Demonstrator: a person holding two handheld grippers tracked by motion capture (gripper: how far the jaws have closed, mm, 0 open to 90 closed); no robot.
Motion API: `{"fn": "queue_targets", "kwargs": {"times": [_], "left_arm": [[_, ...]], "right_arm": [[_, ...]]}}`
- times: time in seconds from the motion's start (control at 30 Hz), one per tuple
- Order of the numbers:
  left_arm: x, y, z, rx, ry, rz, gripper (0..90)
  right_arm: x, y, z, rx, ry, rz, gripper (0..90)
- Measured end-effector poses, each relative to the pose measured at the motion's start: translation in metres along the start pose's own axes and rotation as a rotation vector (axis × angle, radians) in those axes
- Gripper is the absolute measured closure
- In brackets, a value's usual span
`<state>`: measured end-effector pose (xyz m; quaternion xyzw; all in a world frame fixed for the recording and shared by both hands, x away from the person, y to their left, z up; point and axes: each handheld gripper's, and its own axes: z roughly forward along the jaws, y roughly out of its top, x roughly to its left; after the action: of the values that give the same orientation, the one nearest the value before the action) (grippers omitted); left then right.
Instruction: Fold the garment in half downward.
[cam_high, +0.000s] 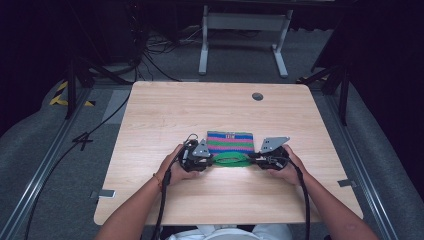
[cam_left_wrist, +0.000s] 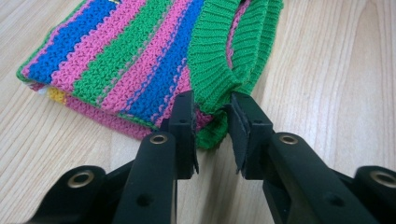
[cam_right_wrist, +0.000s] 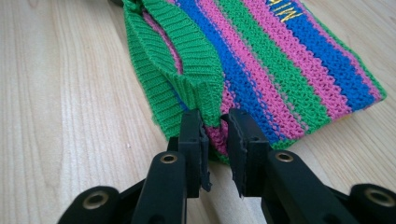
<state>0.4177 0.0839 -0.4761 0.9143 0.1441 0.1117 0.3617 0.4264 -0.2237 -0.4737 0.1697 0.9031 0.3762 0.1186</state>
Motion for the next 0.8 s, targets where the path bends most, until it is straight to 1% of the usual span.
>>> {"fn": "queue_targets", "kwargs": {"times": [0.1,0.17,0.27,0.33,0.37,0.4,0.43,0.47,0.63,0.67,0.7,0.73,0.77,0.8], "left_arm": [[0.0002,-0.0002,-0.0004,0.005,0.002,0.006,72.3],[-0.0006,-0.0002,-0.0002,0.004,0.006,0.004,72.3],[-0.0012,0.0004,-0.0006,0.013,0.009,0.009,72.3],[-0.0011,0.0007,-0.0009,0.02,0.01,0.014,72.3],[0.0008,-0.0003,-0.0015,0.025,0.001,-0.001,72.3],[0.0008,-0.0003,-0.0015,0.025,0.001,-0.001,72.2],[0.0035,-0.0032,-0.002,0.011,-0.013,-0.026,72.2],[0.0044,-0.0039,-0.0021,0.008,-0.019,-0.035,72.2],[0.0053,-0.0033,-0.0016,0.008,-0.023,-0.039,72.1],[0.0051,-0.0029,-0.0016,0.011,-0.023,-0.044,72.1],[0.0045,-0.002,-0.0018,0.019,-0.024,-0.043,70.8],[0.0031,-0.0009,-0.002,0.026,-0.02,-0.042,68.1],[0.0022,0.0005,-0.0027,0.034,-0.021,-0.043,68.1],[0.0022,0.001,-0.0038,0.033,-0.032,-0.056,66.7]], "right_arm": [[0.0016,-0.0016,-0.0002,-0.009,-0.007,0.01,76.1],[0.0029,-0.0023,0.0001,-0.015,-0.015,0.007,76.2],[0.0048,-0.0019,0.0001,-0.009,-0.028,0.002,76.1],[0.0053,-0.0017,0.0001,-0.007,-0.027,0.001,76.1],[0.0059,-0.0017,0.0,-0.007,-0.032,-0.001,76.1],[0.0059,-0.0017,0.0,-0.007,-0.032,-0.001,76.1],[0.0057,-0.0021,-0.0002,-0.008,-0.033,0.005,76.1],[0.0054,-0.0025,-0.0004,-0.009,-0.031,0.007,76.1],[0.0045,-0.0031,-0.0005,-0.015,-0.023,0.012,75.6],[0.0043,-0.0032,-0.0005,-0.016,-0.02,0.019,74.9],[0.0042,-0.0032,-0.0009,-0.015,-0.02,0.024,72.2],[0.0067,-0.0019,-0.0021,-0.005,-0.018,0.01,64.9],[0.0067,-0.0019,-0.0021,-0.005,-0.018,0.01,64.9],[0.0084,-0.0008,-0.0038,-0.001,-0.018,0.001,62.9]]}}
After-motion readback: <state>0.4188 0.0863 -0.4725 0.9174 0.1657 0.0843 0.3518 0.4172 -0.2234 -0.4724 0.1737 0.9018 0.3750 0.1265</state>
